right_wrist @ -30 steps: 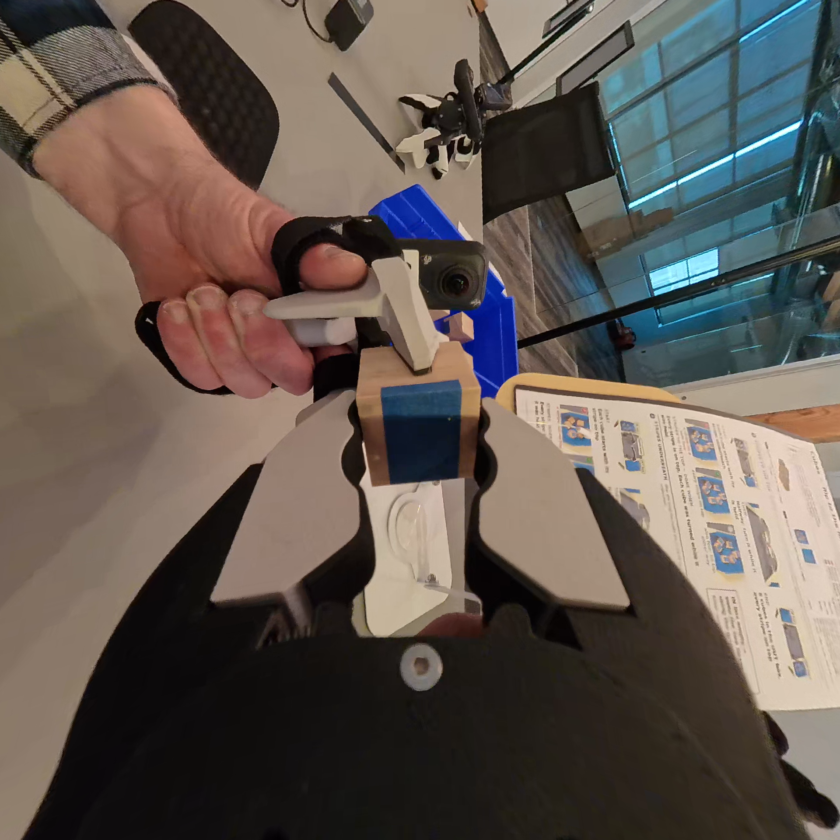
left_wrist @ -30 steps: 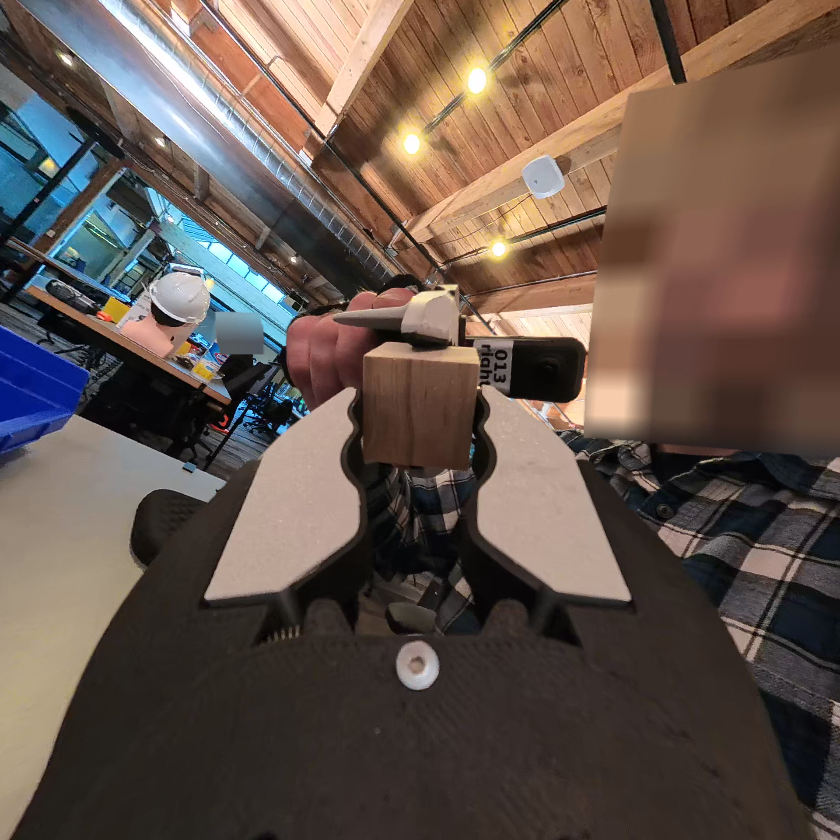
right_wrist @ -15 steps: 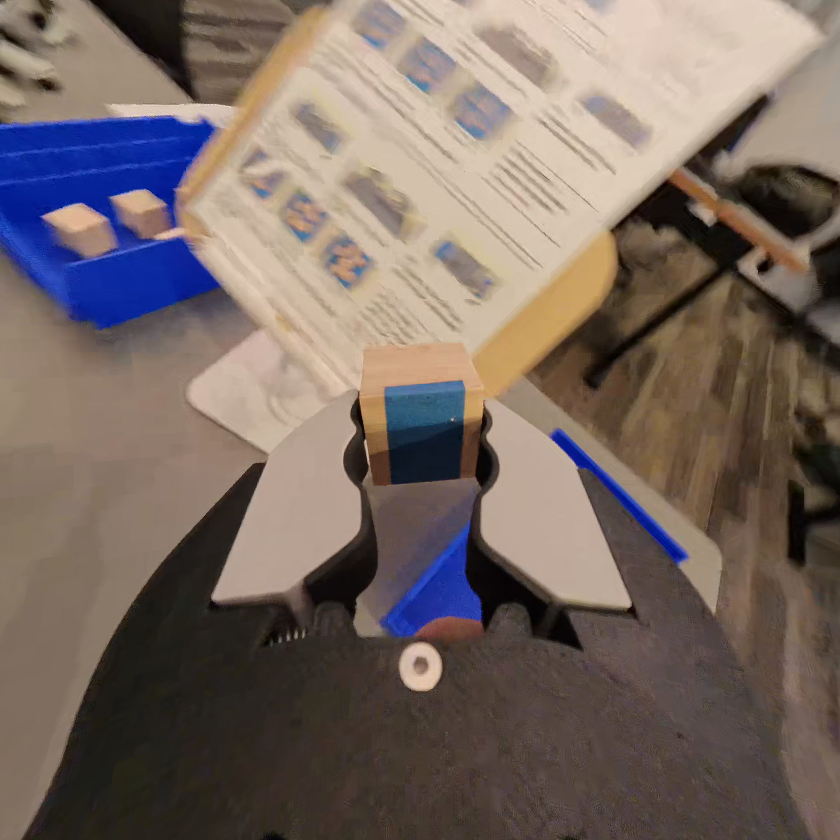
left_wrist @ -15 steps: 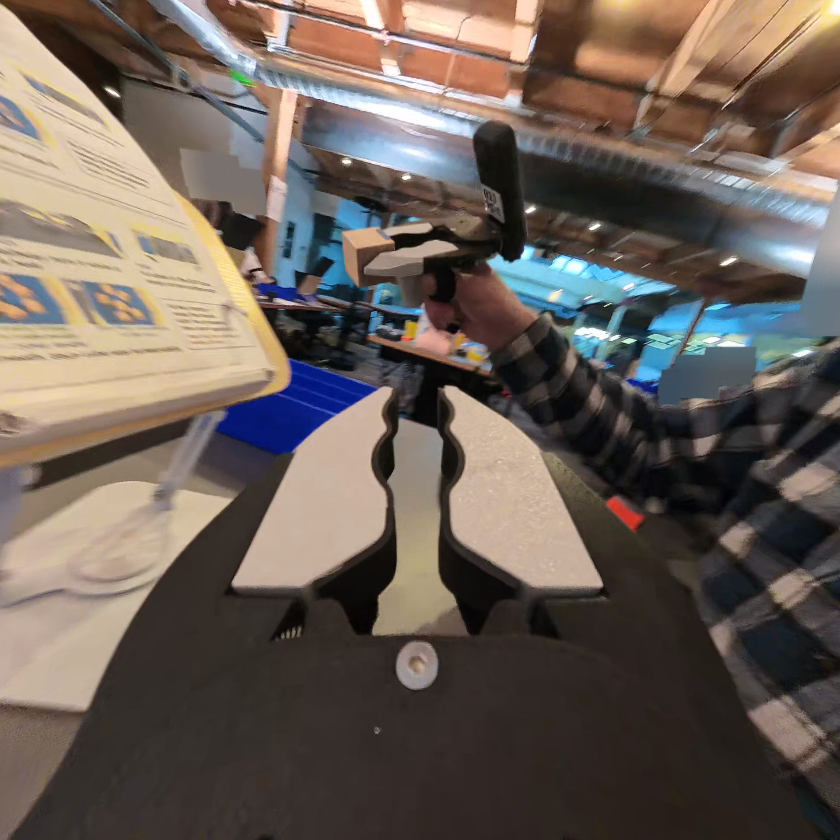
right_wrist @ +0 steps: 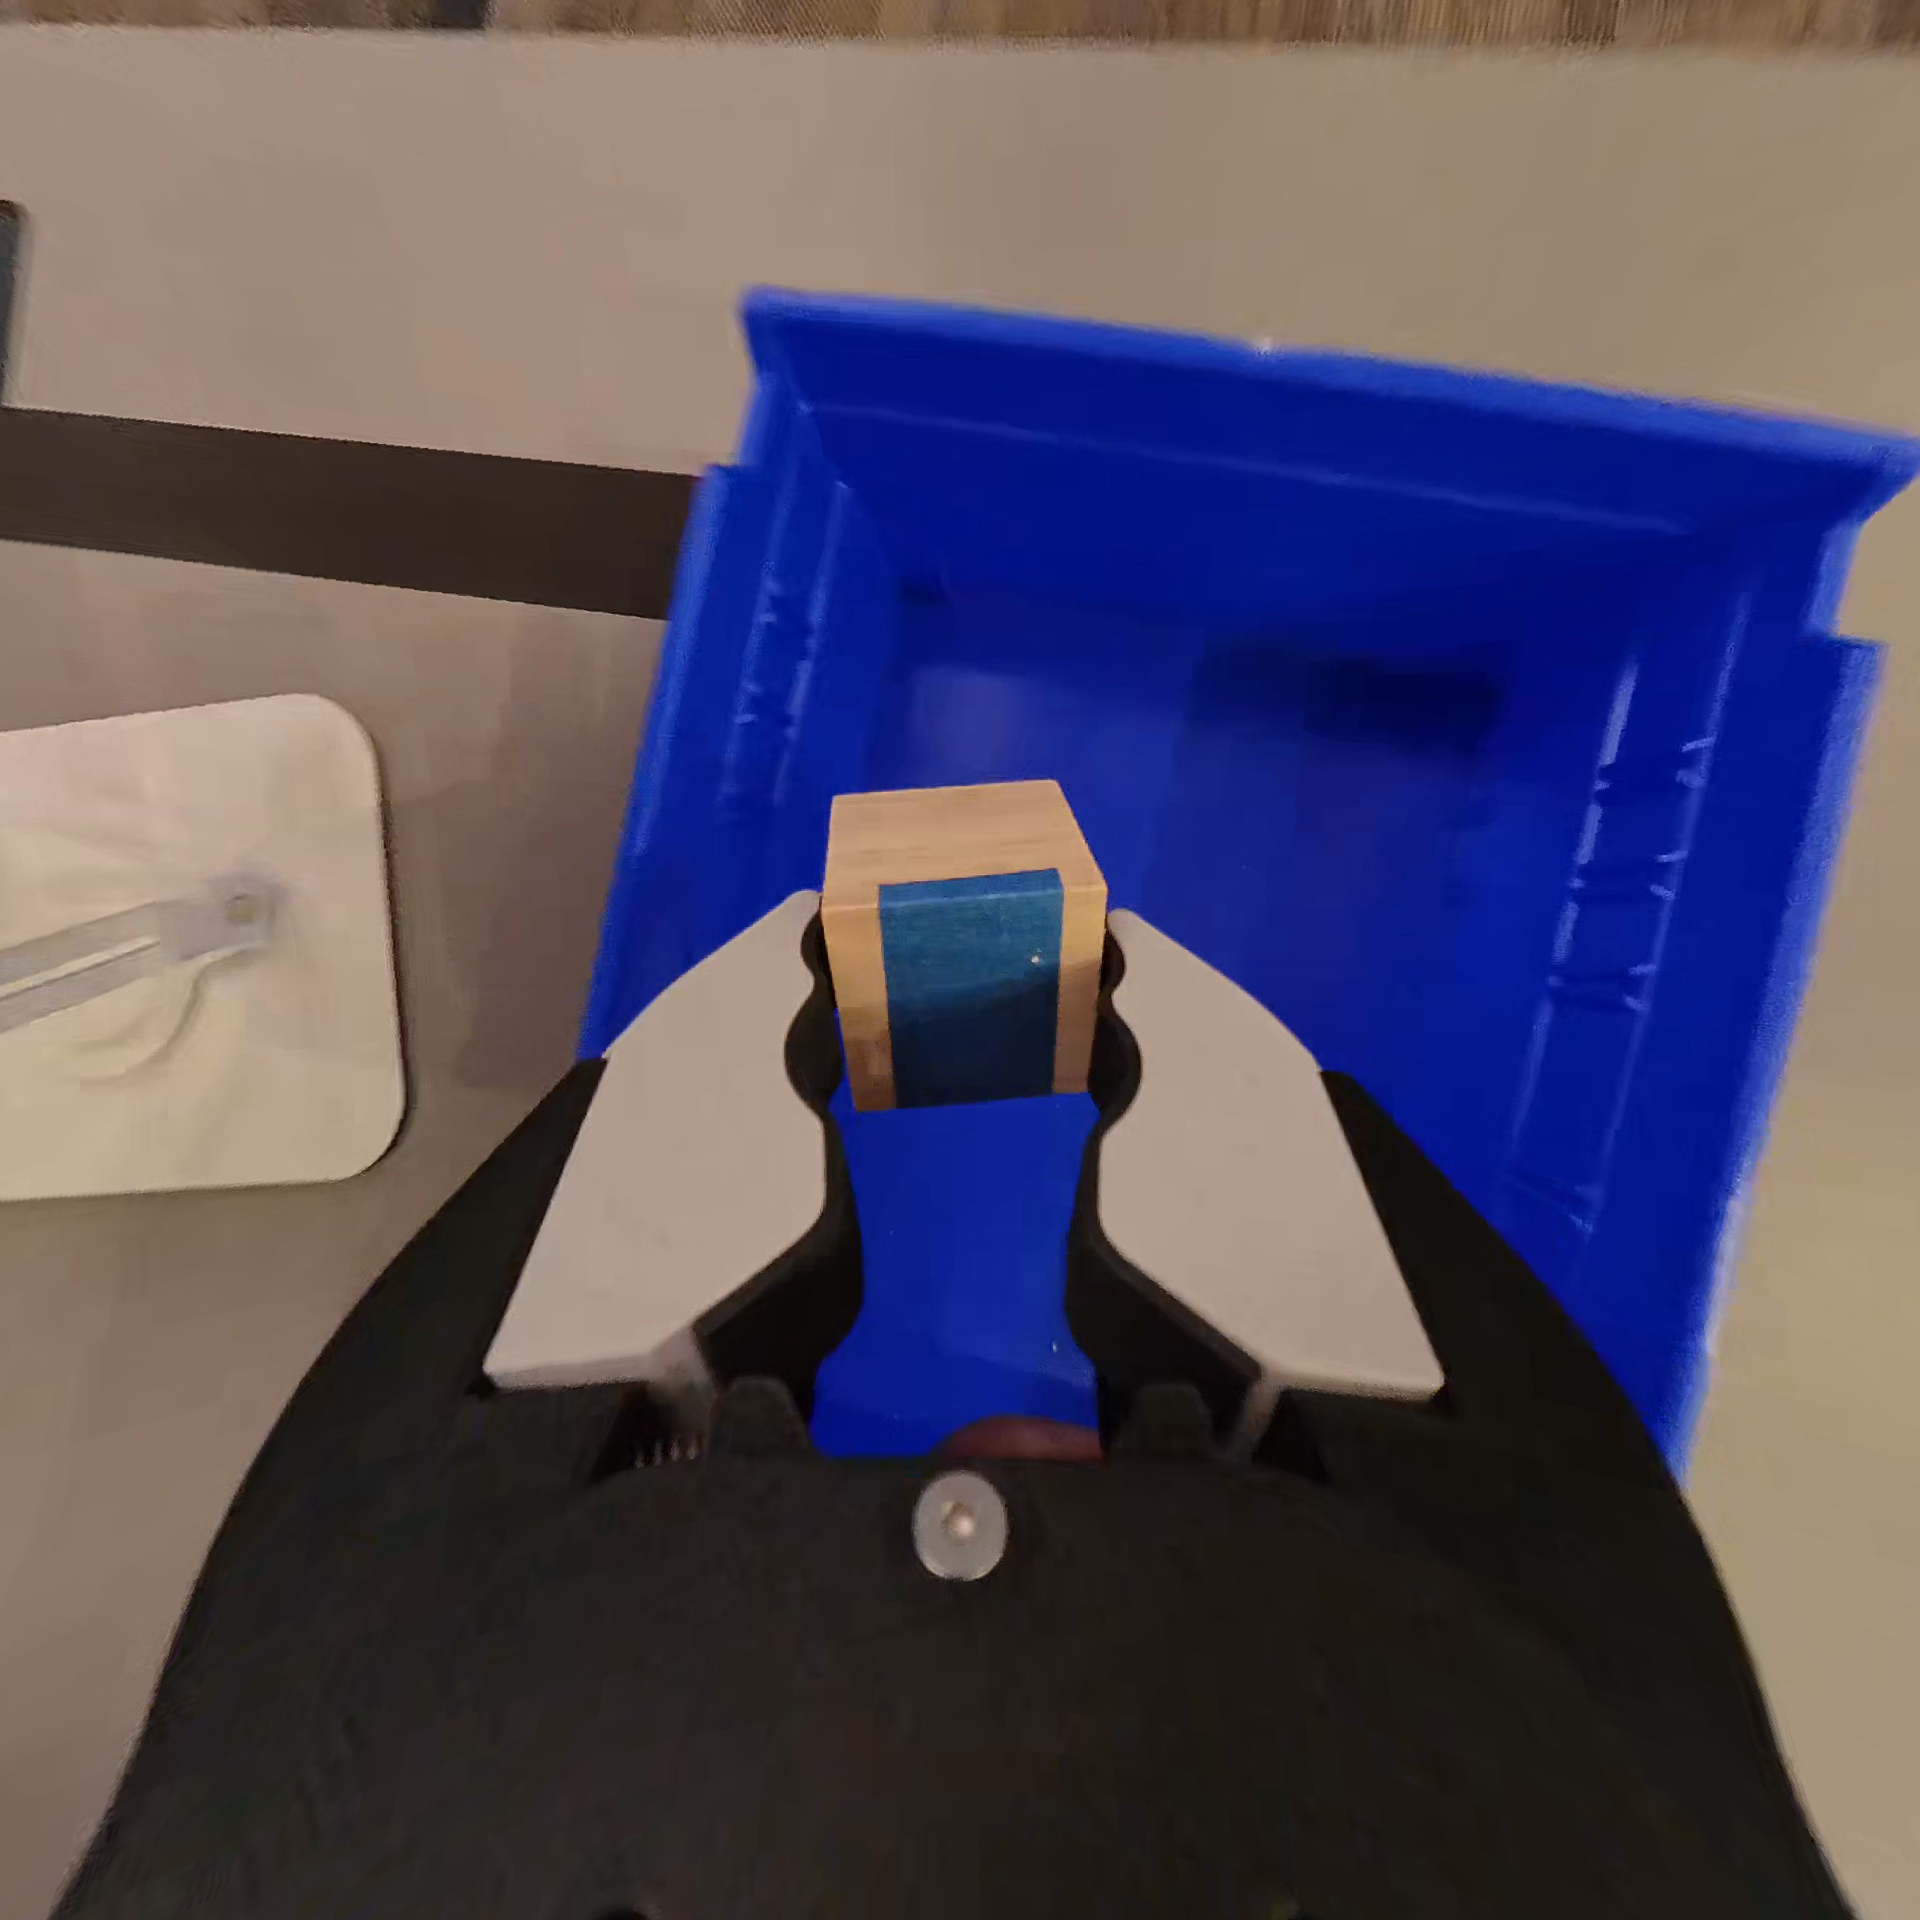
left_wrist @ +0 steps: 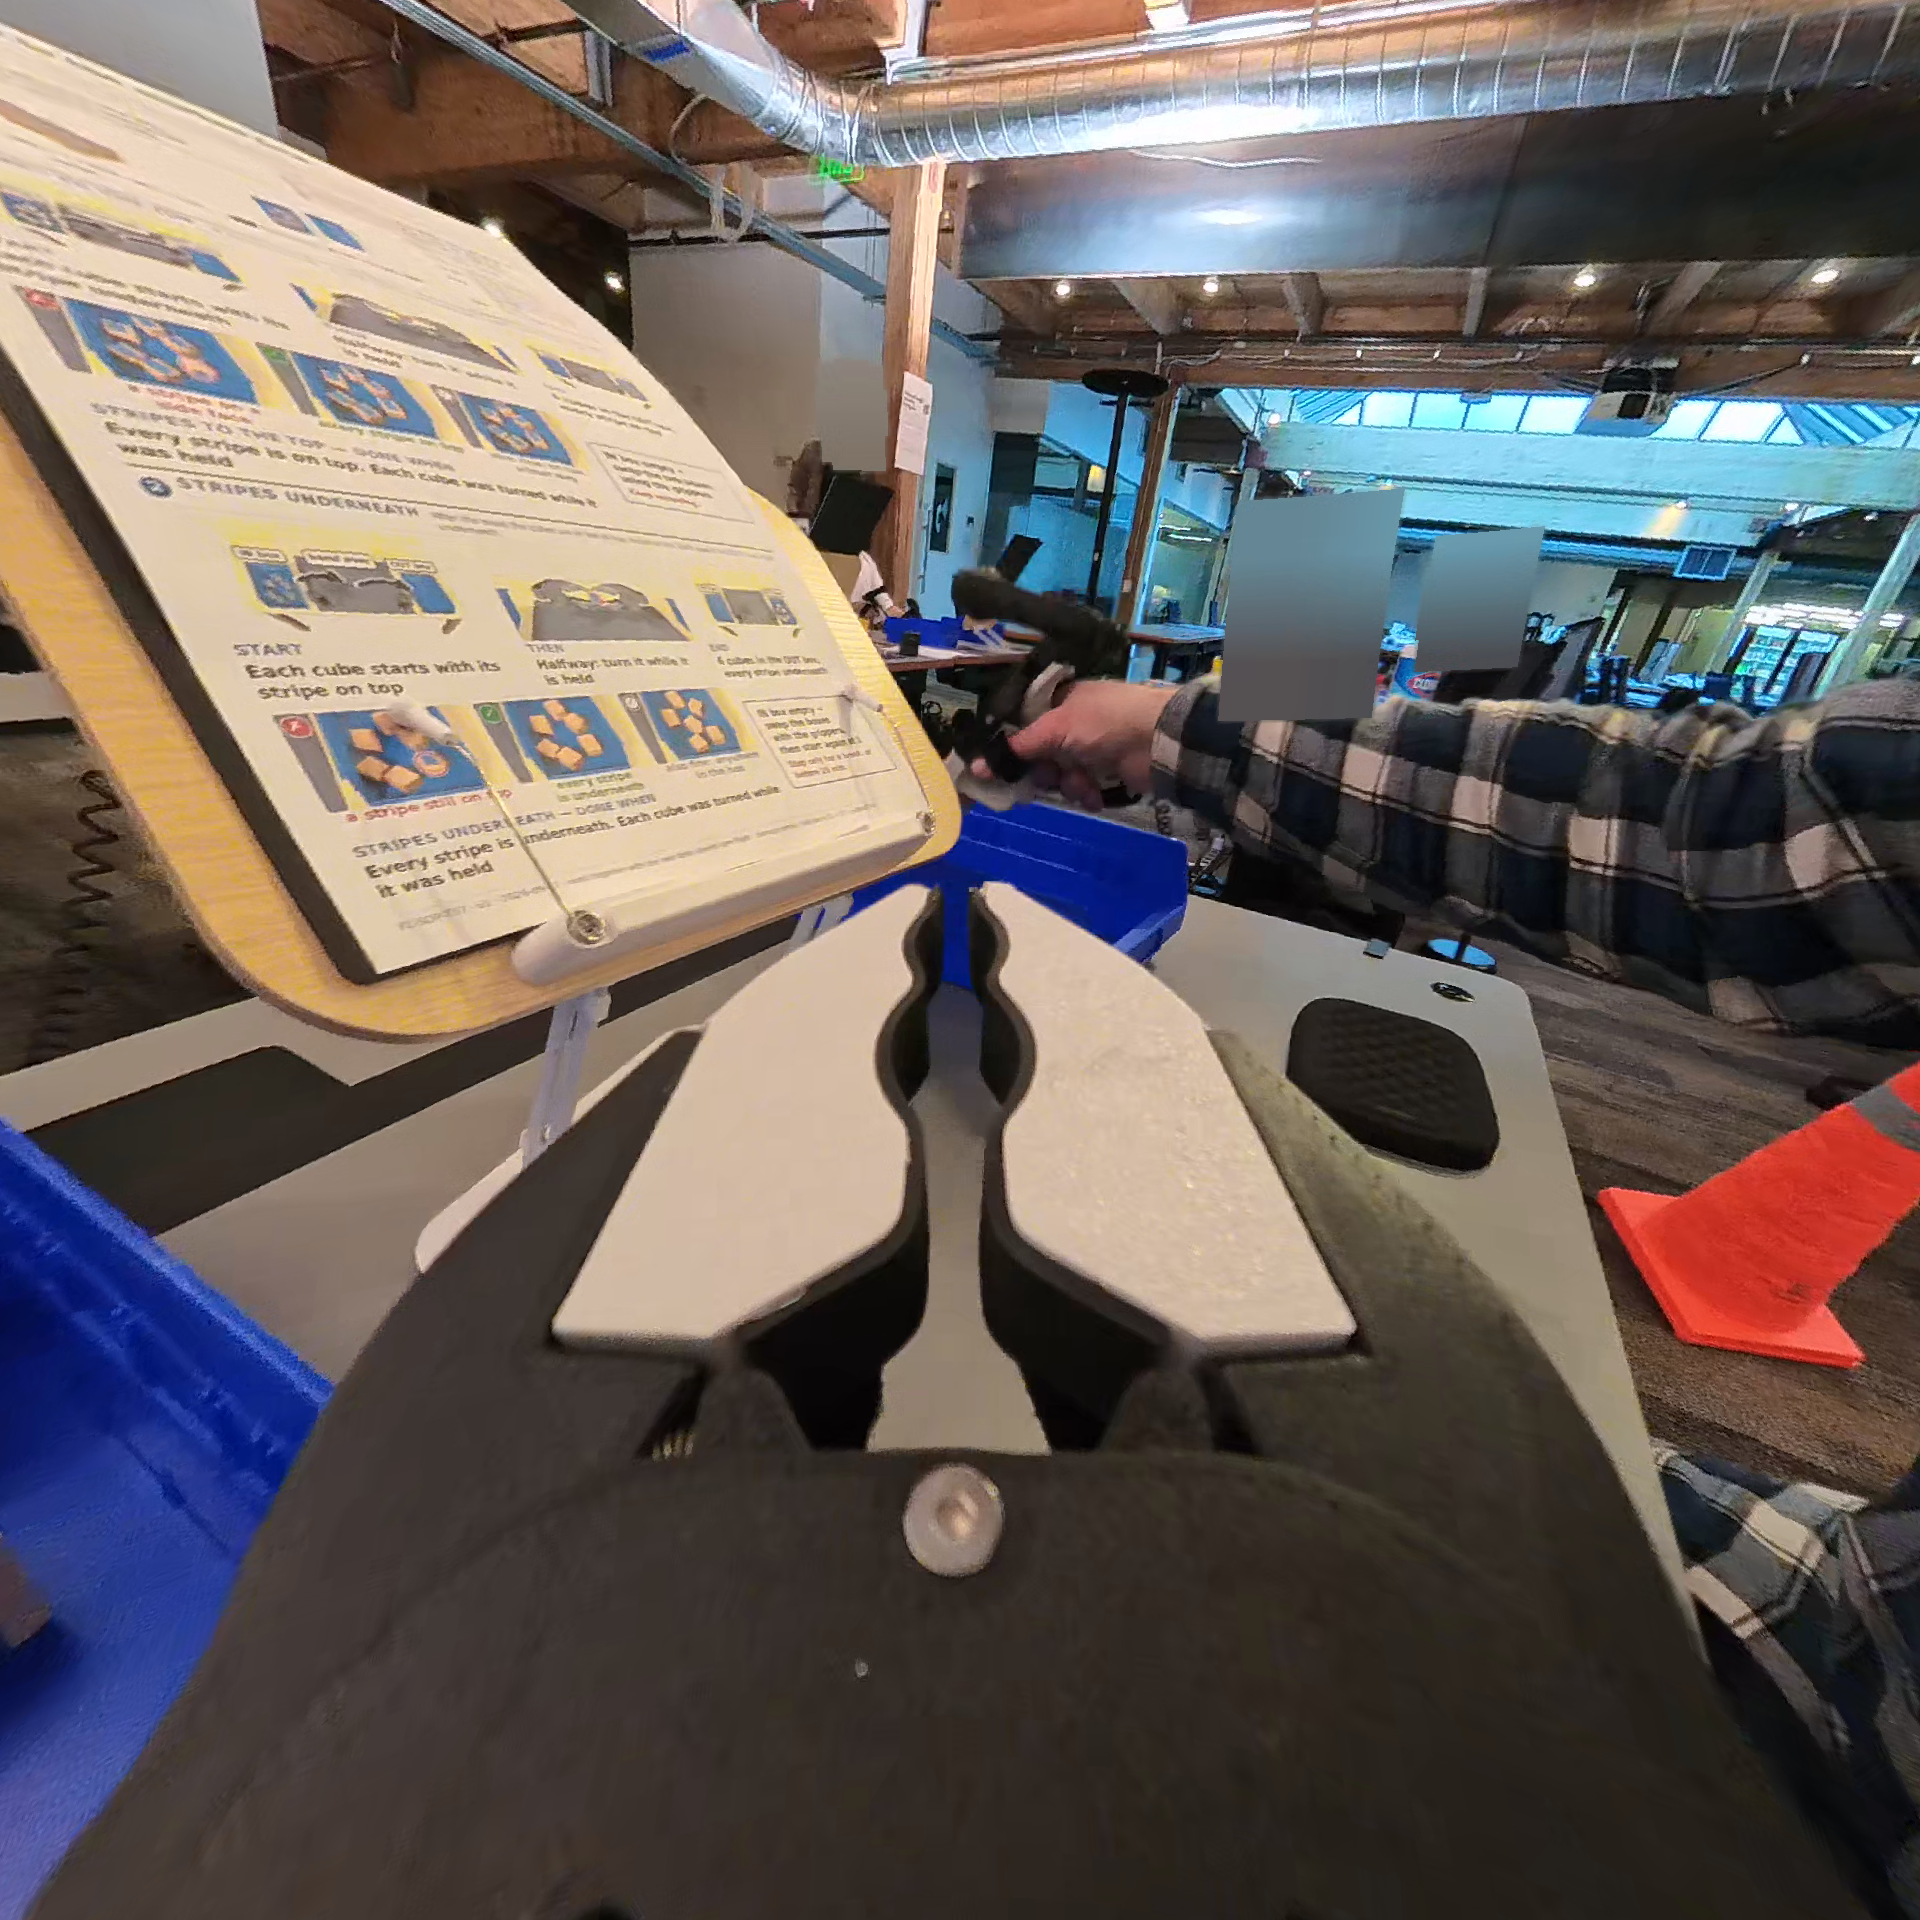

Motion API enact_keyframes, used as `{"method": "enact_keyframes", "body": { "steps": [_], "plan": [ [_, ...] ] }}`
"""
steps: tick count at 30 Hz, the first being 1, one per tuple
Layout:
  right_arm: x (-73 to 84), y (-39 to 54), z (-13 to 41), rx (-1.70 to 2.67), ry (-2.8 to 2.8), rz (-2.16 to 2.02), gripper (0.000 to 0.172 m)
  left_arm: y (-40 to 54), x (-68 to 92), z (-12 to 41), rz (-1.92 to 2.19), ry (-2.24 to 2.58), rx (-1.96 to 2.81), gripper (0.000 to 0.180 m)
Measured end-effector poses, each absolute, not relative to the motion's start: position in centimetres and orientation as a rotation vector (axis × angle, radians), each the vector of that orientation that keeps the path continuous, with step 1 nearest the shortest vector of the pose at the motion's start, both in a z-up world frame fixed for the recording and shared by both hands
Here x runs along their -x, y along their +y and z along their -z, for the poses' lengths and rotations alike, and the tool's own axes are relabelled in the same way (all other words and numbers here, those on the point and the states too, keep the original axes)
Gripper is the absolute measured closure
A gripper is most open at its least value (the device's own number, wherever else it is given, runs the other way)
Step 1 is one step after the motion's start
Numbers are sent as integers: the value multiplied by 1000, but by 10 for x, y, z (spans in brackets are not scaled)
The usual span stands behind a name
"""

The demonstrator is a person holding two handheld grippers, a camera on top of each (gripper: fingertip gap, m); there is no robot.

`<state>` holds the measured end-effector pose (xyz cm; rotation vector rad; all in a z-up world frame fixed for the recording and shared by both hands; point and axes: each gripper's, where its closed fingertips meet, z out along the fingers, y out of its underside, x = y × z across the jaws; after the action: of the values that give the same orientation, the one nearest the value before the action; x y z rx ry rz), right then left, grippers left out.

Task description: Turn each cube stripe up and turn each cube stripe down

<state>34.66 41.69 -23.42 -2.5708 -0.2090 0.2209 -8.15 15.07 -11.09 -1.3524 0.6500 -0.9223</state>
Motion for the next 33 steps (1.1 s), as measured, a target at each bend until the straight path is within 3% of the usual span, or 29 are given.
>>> {"method": "enact_keyframes", "body": {
  "steps": [6,14,15,18,26,33],
  "plan": [
    [-354,435,303,2805,-201,-117,125,158,93,118,866,646,1379,175],
    [-355,447,339,2946,-260,28,124,168,97,129,852,638,1410,173],
    [-352,448,338,2948,-270,19,115,170,97,131,842,634,1424,171],
    [-349,453,324,2895,-267,-22,98,172,101,135,811,641,1449,167],
    [-332,409,233,2573,-465,-109,106,197,171,143,452,719,1624,149],
    [-304,322,190,2365,-657,-150,111,255,217,201,167,1060,1928,134]
  ]
}}
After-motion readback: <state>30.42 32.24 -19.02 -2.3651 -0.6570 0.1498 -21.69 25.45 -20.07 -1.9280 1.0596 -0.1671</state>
